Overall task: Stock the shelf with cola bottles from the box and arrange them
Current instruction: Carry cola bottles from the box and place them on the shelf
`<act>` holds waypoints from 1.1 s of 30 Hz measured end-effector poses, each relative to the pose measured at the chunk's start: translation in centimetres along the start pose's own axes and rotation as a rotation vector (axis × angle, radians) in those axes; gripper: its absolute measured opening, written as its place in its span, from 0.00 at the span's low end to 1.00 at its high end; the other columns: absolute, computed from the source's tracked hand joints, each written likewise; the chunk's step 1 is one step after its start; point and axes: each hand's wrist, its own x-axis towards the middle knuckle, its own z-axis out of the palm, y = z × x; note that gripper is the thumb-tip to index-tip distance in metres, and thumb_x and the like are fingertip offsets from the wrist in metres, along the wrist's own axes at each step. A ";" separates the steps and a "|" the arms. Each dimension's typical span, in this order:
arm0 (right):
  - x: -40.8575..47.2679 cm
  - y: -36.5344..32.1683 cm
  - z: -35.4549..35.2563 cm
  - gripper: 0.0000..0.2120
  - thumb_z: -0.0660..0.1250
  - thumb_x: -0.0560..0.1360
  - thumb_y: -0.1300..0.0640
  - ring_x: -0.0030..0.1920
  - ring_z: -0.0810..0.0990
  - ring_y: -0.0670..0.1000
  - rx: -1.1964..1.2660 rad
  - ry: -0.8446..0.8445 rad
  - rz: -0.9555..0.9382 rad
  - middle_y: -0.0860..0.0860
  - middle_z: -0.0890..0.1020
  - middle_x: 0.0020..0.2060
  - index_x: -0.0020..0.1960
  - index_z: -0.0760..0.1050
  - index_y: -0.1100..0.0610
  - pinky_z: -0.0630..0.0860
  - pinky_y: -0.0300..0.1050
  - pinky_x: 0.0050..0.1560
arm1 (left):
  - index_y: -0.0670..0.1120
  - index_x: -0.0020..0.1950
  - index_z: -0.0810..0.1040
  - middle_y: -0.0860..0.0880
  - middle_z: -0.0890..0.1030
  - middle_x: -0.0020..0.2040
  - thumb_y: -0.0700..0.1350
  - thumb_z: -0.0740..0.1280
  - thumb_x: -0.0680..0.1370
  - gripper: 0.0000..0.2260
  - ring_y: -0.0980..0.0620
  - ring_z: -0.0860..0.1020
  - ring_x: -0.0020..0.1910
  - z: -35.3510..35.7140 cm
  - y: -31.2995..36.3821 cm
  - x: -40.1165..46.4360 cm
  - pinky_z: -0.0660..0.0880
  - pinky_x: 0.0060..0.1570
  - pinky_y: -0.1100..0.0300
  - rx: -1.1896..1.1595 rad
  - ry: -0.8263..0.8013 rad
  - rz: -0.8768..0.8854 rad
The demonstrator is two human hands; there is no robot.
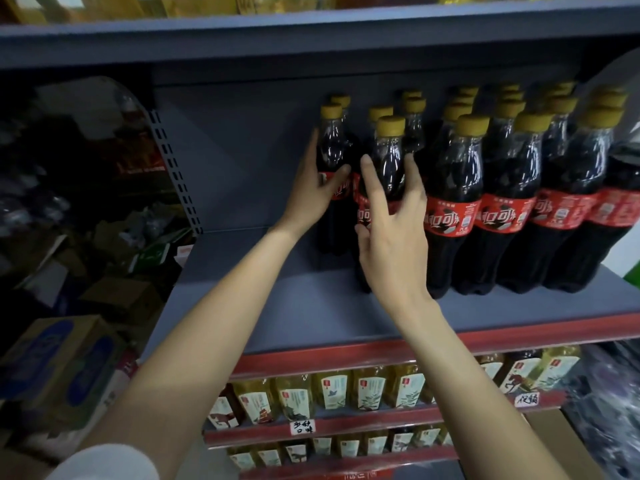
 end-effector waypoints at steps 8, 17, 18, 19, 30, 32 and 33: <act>-1.0 -2.0 -0.3 0.27 0.65 0.73 0.70 0.72 0.58 0.69 -0.024 0.156 -0.117 0.68 0.63 0.71 0.71 0.69 0.58 0.61 0.59 0.72 | 0.46 0.71 0.68 0.48 0.75 0.65 0.48 0.67 0.75 0.25 0.54 0.73 0.65 -3.9 3.2 -6.4 0.69 0.66 0.58 0.055 0.216 -0.026; -7.0 -15.7 3.0 0.07 0.63 0.77 0.63 0.47 0.78 0.51 0.781 0.131 -0.193 0.50 0.78 0.46 0.51 0.78 0.65 0.75 0.41 0.50 | 0.46 0.48 0.74 0.56 0.76 0.38 0.43 0.59 0.79 0.05 0.60 0.76 0.36 -18.6 5.1 -21.5 0.70 0.39 0.65 0.276 0.569 0.190; -8.0 -17.5 3.8 0.06 0.63 0.77 0.62 0.46 0.78 0.50 0.845 0.085 -0.174 0.50 0.78 0.46 0.51 0.77 0.63 0.74 0.40 0.49 | 0.47 0.49 0.74 0.56 0.76 0.38 0.43 0.60 0.79 0.05 0.59 0.76 0.36 -20.6 4.5 -23.2 0.70 0.40 0.65 0.305 0.565 0.159; -9.1 -19.3 4.8 0.06 0.63 0.77 0.62 0.45 0.78 0.49 0.897 0.031 -0.160 0.49 0.78 0.46 0.52 0.76 0.61 0.74 0.39 0.49 | 0.47 0.49 0.74 0.57 0.76 0.39 0.44 0.60 0.79 0.04 0.60 0.76 0.37 -22.7 3.9 -24.8 0.70 0.41 0.66 0.334 0.551 0.116; -21.2 -38.6 22.3 0.16 0.63 0.78 0.50 0.56 0.76 0.52 0.810 -0.755 -0.236 0.51 0.79 0.54 0.62 0.76 0.57 0.70 0.40 0.56 | 0.57 0.63 0.74 0.63 0.78 0.57 0.53 0.63 0.74 0.17 0.60 0.77 0.57 -45.8 -9.6 -42.1 0.76 0.56 0.51 0.443 0.367 -0.584; -22.7 -41.4 25.6 0.19 0.63 0.77 0.47 0.57 0.76 0.54 0.737 -0.865 -0.254 0.52 0.79 0.55 0.63 0.75 0.56 0.67 0.37 0.56 | 0.58 0.59 0.75 0.63 0.78 0.58 0.55 0.63 0.72 0.16 0.59 0.78 0.56 -49.0 -11.7 -44.7 0.76 0.54 0.53 0.457 0.409 -0.683; -23.3 -42.8 27.0 0.20 0.64 0.76 0.48 0.57 0.75 0.55 0.715 -0.904 -0.259 0.53 0.79 0.57 0.64 0.75 0.57 0.64 0.35 0.57 | 0.57 0.58 0.76 0.62 0.78 0.58 0.56 0.62 0.72 0.15 0.58 0.78 0.54 -50.5 -12.7 -45.8 0.76 0.52 0.56 0.485 0.427 -0.715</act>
